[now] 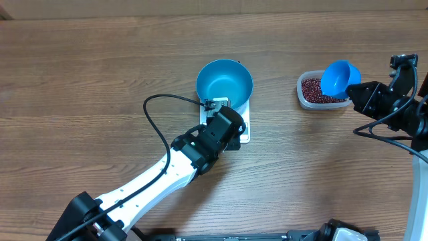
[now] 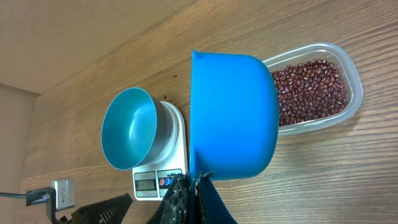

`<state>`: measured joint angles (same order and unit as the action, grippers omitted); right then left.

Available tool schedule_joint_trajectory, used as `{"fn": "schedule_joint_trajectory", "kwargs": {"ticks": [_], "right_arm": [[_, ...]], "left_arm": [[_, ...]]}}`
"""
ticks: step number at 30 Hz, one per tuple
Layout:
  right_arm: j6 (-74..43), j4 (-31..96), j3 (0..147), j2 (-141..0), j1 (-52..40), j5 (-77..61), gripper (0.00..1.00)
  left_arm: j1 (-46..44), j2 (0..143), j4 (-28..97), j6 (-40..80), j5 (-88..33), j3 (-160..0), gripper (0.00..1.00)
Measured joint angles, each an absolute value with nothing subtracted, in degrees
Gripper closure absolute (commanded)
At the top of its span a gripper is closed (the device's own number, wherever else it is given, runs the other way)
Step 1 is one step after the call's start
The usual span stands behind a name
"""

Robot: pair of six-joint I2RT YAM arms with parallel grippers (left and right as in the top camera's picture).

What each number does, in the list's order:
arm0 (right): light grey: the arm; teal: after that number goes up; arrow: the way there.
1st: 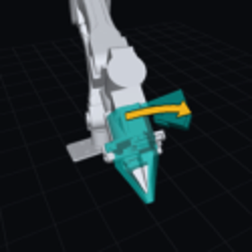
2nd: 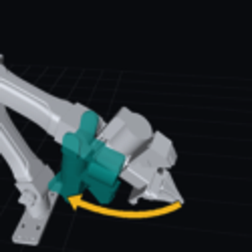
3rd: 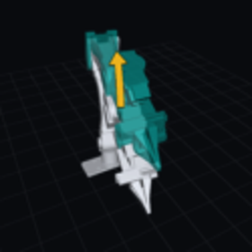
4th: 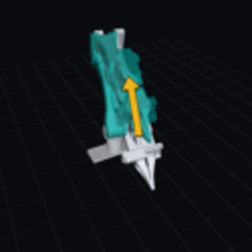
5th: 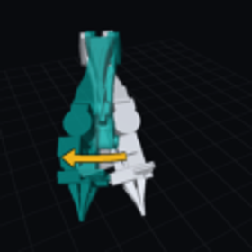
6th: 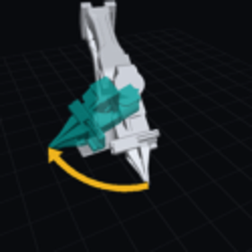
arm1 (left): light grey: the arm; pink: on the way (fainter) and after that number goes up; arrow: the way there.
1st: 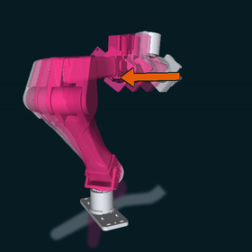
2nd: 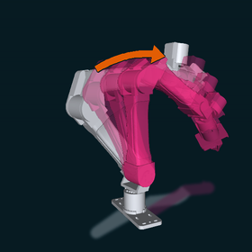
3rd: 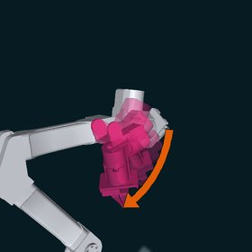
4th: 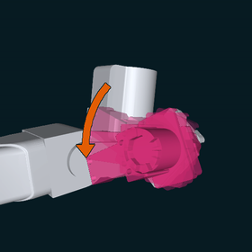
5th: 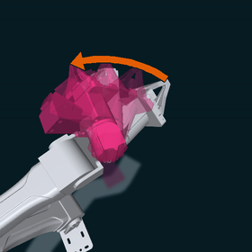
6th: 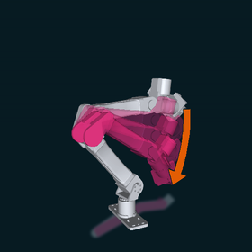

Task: Scoop item into bowl and weigh 150g on scale
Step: 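Lower the left gripper toward the scale's front buttons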

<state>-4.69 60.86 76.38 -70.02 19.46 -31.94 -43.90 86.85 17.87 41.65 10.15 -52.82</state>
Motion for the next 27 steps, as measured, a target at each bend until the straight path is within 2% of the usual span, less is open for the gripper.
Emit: {"fn": "schedule_joint_trajectory", "kwargs": {"ticks": [27], "right_arm": [[-5.5,60.3,76.4,-70.0,19.5,-31.9,0.96]], "left_arm": [[-46.1,95.0,13.4,41.8,12.7,-52.8,0.96]]}}
